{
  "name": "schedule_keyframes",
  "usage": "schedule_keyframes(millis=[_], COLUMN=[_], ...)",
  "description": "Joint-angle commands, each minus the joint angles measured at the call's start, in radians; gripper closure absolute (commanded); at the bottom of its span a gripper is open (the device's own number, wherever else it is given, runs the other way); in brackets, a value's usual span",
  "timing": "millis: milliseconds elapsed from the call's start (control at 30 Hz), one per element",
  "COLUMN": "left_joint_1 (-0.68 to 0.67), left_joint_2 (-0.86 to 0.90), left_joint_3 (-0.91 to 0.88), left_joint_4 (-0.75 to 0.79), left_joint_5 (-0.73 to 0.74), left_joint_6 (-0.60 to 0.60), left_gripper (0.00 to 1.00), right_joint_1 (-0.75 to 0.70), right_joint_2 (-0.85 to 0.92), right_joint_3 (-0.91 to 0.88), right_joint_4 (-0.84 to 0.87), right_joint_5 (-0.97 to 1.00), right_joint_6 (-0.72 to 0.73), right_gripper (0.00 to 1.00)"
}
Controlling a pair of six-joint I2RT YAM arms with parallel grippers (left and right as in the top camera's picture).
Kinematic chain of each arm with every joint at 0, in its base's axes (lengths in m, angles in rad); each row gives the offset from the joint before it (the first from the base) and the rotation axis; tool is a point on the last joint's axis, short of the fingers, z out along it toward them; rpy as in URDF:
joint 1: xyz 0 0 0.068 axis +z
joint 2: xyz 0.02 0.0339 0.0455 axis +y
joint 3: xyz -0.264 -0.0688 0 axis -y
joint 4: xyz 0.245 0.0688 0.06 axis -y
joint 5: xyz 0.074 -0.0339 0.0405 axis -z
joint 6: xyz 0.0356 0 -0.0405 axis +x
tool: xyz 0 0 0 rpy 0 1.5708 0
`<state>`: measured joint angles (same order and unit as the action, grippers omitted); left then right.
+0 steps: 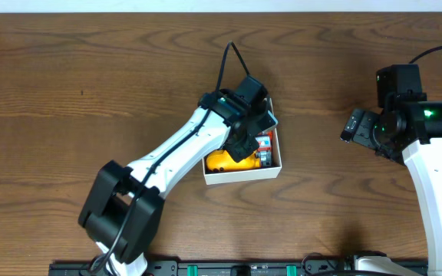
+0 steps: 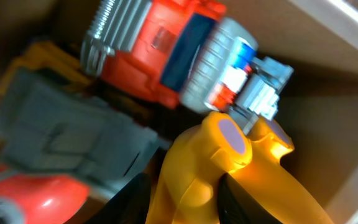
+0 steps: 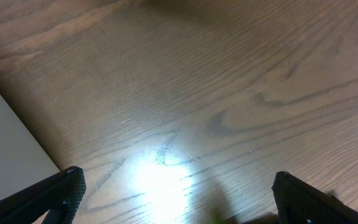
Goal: Pack container
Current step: 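Press the orange duck down into the box with the left gripper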
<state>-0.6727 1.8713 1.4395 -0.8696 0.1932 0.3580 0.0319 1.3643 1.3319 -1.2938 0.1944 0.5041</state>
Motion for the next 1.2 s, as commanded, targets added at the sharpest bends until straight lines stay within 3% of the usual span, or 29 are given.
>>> schedule_keyframes(millis=[0, 200, 367, 567, 1167], left_joint_1=[0.003, 0.003, -0.008, -0.042, -0.051], left_joint_2=[0.058, 0.074, 0.074, 0.074, 0.074], left_joint_3=[-0.003, -0.004, -0.004, -0.004, -0.004], left_joint_4=[-0.016, -0.046, -0.119, -0.178, -0.146], left_joint_5=[-0.019, 0.010, 0.067, 0.189, 0.107], left_joint_6=[-0.058, -0.058, -0.113, -0.113, -0.090], left_gripper=[0.64, 0.67, 0.76, 0.76, 0.69], right_joint_1=[-0.008, -0.008, -0.008, -0.008, -0.008], right_joint_2=[0.003, 0.003, 0.003, 0.003, 0.003], right_joint_3=[-0.005, -0.005, -0.005, -0.005, -0.005], right_joint_4=[-0.002, -0.002, -0.002, 0.005, -0.003], right_joint_5=[0.012, 0.012, 0.012, 0.012, 0.016], right_joint_6=[-0.012, -0.012, -0.012, -0.012, -0.013], right_gripper=[0.01, 0.01, 0.01, 0.01, 0.01])
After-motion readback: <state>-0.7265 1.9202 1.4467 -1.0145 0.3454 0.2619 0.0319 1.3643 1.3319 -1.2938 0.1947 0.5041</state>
